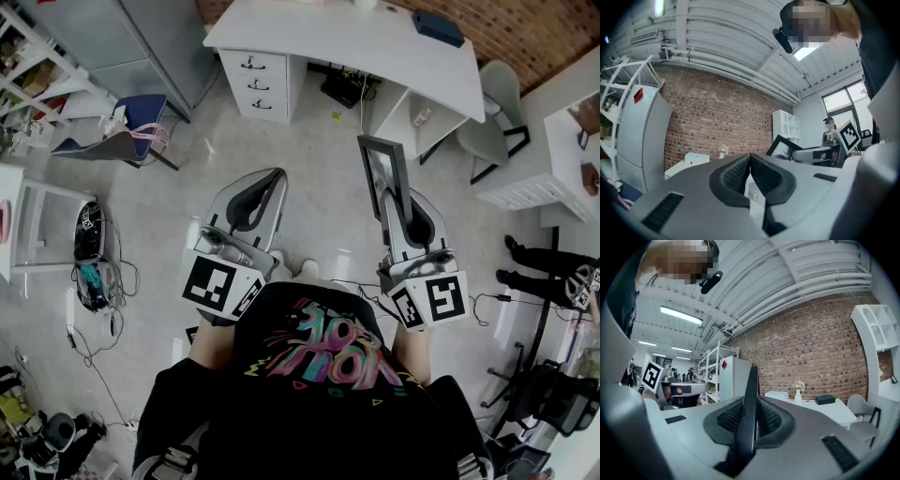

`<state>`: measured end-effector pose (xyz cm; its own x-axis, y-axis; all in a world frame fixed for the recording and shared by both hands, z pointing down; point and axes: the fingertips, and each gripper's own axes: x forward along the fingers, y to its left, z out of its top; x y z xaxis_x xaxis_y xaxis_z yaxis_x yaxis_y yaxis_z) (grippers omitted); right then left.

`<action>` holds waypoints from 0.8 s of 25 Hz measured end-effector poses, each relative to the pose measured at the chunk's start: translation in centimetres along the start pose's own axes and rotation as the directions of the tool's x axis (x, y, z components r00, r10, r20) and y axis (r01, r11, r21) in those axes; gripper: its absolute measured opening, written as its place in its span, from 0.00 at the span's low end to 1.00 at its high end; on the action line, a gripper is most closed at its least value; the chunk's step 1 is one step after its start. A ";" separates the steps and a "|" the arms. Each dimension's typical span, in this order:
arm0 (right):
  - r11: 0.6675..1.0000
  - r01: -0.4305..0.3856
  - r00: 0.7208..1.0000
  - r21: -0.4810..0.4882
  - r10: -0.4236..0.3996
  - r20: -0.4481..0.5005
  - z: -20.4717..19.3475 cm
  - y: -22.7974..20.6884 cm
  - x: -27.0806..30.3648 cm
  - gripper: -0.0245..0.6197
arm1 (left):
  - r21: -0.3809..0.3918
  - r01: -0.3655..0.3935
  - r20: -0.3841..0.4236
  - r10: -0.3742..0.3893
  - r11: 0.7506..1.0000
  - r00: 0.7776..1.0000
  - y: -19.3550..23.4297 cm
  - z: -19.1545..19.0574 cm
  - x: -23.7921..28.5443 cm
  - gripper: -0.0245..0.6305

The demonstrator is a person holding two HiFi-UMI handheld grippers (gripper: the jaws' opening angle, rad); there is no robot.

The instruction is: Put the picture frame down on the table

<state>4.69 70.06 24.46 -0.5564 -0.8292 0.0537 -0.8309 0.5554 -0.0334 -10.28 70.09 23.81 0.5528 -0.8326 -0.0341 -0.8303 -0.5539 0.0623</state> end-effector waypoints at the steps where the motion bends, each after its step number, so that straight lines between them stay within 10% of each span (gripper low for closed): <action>1: 1.000 0.001 1.000 0.002 -0.001 0.002 0.1 -0.2 0.0 0.15 | 0.001 -0.001 0.001 0.001 1.000 1.000 -0.1 0.0 0.2 0.07; 20: 1.000 -0.010 1.000 0.030 0.010 0.009 -0.5 -4.9 1.8 0.15 | 0.011 -0.037 0.011 0.037 0.999 0.999 0.5 -0.7 4.4 0.07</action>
<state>7.80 65.89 25.19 -0.5643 -0.8244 0.0442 -0.8251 0.5614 -0.0635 -8.20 66.13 24.43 0.5206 -0.8527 -0.0429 -0.8512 -0.5223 0.0523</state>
